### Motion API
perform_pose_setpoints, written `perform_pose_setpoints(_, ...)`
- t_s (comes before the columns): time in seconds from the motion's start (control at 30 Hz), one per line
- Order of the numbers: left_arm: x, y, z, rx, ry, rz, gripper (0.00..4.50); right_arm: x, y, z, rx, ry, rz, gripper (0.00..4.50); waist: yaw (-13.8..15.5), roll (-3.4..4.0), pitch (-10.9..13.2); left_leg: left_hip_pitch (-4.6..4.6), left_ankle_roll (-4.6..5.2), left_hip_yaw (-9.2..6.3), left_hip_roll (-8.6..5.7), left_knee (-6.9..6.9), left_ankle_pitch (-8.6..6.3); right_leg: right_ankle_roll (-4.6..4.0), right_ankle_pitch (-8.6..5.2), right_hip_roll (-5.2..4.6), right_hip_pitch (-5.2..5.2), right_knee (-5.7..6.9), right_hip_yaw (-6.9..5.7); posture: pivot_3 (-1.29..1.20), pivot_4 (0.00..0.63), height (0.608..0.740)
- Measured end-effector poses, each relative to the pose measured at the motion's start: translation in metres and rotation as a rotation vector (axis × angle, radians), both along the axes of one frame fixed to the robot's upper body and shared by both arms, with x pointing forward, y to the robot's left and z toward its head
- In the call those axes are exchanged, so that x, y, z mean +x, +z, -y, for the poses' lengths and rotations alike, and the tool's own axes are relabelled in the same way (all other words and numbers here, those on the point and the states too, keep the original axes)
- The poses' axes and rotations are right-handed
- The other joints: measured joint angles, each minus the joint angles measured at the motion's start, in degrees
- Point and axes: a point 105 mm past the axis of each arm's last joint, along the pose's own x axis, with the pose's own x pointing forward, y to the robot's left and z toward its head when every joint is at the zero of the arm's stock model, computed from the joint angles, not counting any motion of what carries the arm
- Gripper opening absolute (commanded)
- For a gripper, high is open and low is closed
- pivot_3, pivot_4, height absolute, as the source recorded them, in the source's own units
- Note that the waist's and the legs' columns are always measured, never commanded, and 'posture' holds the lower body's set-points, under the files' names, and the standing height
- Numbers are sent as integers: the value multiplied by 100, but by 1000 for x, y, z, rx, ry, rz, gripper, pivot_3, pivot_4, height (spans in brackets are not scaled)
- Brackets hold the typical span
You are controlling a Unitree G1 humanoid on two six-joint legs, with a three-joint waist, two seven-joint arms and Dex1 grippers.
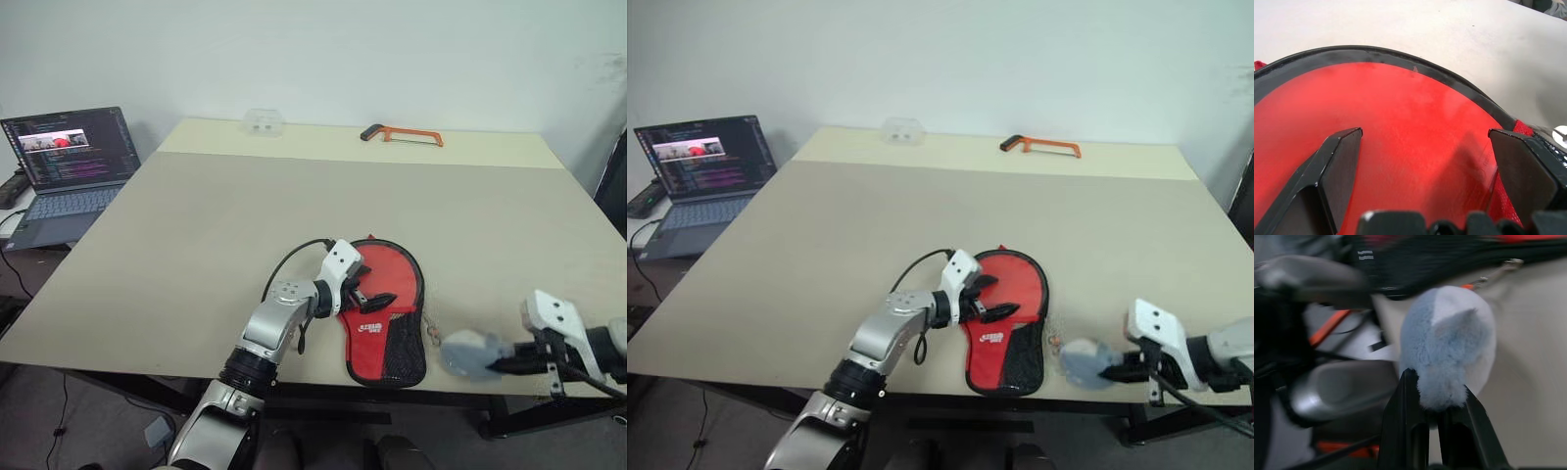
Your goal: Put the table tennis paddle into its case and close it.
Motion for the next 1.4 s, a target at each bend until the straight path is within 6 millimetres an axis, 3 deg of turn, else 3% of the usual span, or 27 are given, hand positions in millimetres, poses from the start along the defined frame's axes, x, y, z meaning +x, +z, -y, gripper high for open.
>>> perform_pose_setpoints(0.13, 0, 0, 1, 3, -14, -2, 4500, -31, -8, -24, 28, 154, -97, 5, 2, -3, 0, 0, 0, -4, 0, -1, 0, -2, -2, 1, 0, -1, -4, 0, 150, 740)
perform_pose_setpoints(0.3, 0, -1, 4, 4, -23, -4, 4500, -52, -21, -46, 54, 259, -172, 5, -2, -4, -1, 1, 0, -6, 0, 1, 0, -1, -1, 1, 2, -1, -4, 0, 150, 740)
perform_pose_setpoints(0.57, 0, -1, 2, 11, -21, -3, 4500, -69, -33, -55, 62, 301, -229, 5, 0, -5, -2, 1, -1, -6, 1, 1, 0, -2, -2, 1, 2, -1, -5, 0, 150, 740)
perform_pose_setpoints(0.7, -1, -2, 3, 16, -24, -3, 4500, -55, -33, -49, 40, 265, -187, 5, -6, -6, -2, 7, 0, -5, 1, 2, 0, -1, 0, 1, 6, 0, -3, 0, 150, 740)
perform_pose_setpoints(0.97, -1, -3, 4, 14, -28, -7, 4500, 17, 0, -10, 9, 42, 26, 5, -18, -11, 2, 44, 0, -2, 1, 1, 0, -7, -3, 0, 39, -1, 0, 0, 150, 740)
perform_pose_setpoints(1.17, -6, 1, -4, 2, -84, -15, 4500, 29, -3, 0, -5, -3, 18, 1863, -19, -10, 2, 42, -1, 0, 4, -10, -1, -12, -7, 2, 34, 0, 0, 0, 150, 740)
perform_pose_setpoints(1.3, -7, 14, -26, 10, -127, 15, 4500, 33, -6, 3, 7, -33, 5, 3329, -39, -10, 5, 43, -1, 3, 7, -9, -1, -12, -6, 4, 31, 5, 2, 0, 150, 740)
perform_pose_setpoints(1.4, -4, 37, -48, 21, -155, 69, 4500, 38, -5, 8, 13, -63, 4, 4385, -37, -10, 6, 44, -1, 4, 7, -5, -1, -9, -4, 3, 33, 6, 2, 0, 150, 740)
